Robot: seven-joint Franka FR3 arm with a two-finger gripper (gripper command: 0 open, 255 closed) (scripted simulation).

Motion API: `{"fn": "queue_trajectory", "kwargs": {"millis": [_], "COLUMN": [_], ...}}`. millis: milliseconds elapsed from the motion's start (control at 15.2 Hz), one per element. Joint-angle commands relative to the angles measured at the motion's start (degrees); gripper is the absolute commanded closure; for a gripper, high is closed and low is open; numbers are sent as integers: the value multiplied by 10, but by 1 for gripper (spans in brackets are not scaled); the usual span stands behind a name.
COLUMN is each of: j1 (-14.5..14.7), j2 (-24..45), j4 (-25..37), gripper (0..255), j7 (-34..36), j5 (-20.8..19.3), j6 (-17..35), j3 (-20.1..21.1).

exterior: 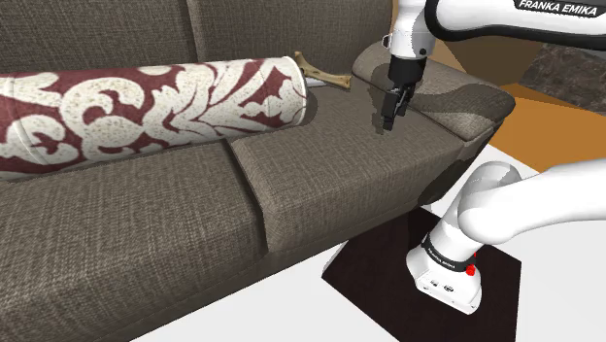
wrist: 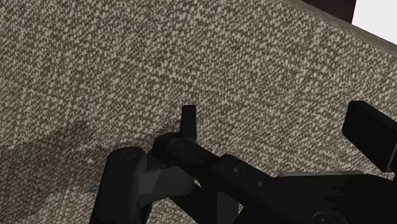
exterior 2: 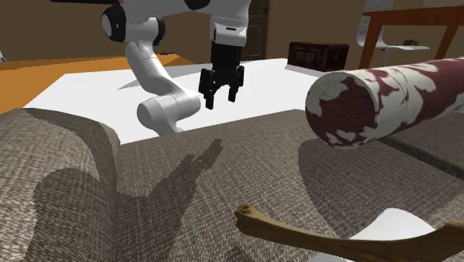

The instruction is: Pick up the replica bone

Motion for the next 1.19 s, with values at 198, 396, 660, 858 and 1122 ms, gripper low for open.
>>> {"fn": "queue_trajectory", "kwargs": {"millis": [198, 396, 660, 858, 1122], "j1": [-4, -7, -7, -7, -5], "j2": [41, 85, 150, 201, 272], "j4": [16, 38, 78, 116, 176], "gripper": [0, 0, 0, 0, 0], "j7": [-40, -79, -129, -167, -219], "j5": [-23, -42, -57, -61, -56], "j6": [42, 81, 130, 162, 198], "j3": [-26, -50, -81, -102, -127]}}
